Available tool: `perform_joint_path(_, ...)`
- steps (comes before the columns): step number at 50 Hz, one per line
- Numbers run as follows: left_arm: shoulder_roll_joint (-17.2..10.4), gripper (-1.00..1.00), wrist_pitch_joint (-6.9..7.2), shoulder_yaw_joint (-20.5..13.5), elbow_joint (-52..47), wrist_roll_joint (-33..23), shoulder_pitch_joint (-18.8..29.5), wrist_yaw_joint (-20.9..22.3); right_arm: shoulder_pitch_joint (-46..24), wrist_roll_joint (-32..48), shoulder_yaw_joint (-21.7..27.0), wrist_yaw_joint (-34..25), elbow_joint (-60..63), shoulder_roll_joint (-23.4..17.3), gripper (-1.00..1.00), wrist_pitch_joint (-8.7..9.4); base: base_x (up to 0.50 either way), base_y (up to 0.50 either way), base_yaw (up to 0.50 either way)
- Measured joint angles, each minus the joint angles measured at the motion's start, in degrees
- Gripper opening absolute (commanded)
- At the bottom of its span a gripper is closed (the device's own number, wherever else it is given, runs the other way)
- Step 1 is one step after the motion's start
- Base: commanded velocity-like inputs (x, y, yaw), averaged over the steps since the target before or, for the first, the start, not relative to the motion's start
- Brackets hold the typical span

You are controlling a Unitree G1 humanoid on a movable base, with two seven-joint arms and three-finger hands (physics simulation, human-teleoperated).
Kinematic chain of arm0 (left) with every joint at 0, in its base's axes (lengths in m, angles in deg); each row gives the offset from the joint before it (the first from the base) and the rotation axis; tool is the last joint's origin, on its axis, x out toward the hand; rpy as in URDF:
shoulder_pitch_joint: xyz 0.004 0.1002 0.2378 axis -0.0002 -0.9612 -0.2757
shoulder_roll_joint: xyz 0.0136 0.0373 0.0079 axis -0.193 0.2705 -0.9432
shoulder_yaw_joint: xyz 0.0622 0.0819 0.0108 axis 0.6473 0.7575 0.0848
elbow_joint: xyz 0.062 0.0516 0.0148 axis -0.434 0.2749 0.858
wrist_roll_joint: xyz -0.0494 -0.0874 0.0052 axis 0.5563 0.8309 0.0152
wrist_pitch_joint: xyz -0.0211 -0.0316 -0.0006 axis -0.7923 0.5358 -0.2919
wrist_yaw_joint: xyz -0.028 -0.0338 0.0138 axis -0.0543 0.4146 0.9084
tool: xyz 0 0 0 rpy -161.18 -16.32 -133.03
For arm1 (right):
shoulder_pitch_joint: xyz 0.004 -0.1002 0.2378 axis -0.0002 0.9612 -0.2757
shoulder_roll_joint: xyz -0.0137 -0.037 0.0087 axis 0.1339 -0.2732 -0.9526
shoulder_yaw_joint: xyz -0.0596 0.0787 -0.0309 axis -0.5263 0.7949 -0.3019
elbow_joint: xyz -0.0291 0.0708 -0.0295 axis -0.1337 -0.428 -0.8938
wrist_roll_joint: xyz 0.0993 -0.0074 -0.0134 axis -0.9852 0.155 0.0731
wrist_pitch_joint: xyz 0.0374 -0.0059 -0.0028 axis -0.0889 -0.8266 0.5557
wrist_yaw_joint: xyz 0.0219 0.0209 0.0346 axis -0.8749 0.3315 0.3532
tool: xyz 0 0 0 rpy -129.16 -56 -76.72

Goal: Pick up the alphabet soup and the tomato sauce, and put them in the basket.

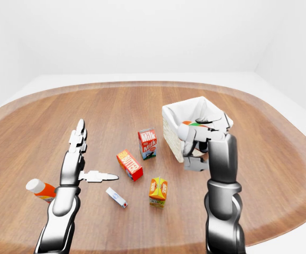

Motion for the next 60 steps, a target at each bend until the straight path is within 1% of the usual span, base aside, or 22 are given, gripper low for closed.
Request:
perform_joint_path(14,0.01,1.0,0.0,-0.07,0.1,0.11,0.16,-0.06,-7.43,7.78,-1.18,7.16,-7.49,-2.15,-1.0,0.0,0.0,0.0,0.0)
perform_joint_path(29,-0.03,1.0,0.0,-0.24,0.28,0.3,0.41,-0.12,-15.66,14.43,-3.56,11.25,-15.38,-3.37,-1.0,0.0,0.0,0.0,0.0)
perform_joint_path(35,-0.04,1.0,0.0,-0.26,0.32,0.37,0.42,-0.11,-20.55,16.34,-4.23,13.87,-22.58,-4.28,-1.0,0.0,0.0,0.0,0.0)
perform_joint_path(48,-0.03,1.0,0.0,-0.2,0.34,0.37,0.3,-0.03,-31.67,19.58,-5.28,22.14,-42.82,-6.84,-1.0,0.0,0.0,0.0,0.0)
perform_joint_path(60,-0.03,1.0,0.0,-0.13,0.48,0.34,0.3,0.04,-39.53,21.82,-6.12,28.46,-57.76,-8.47,-1.0,0.0,0.0,0.0,0.0)
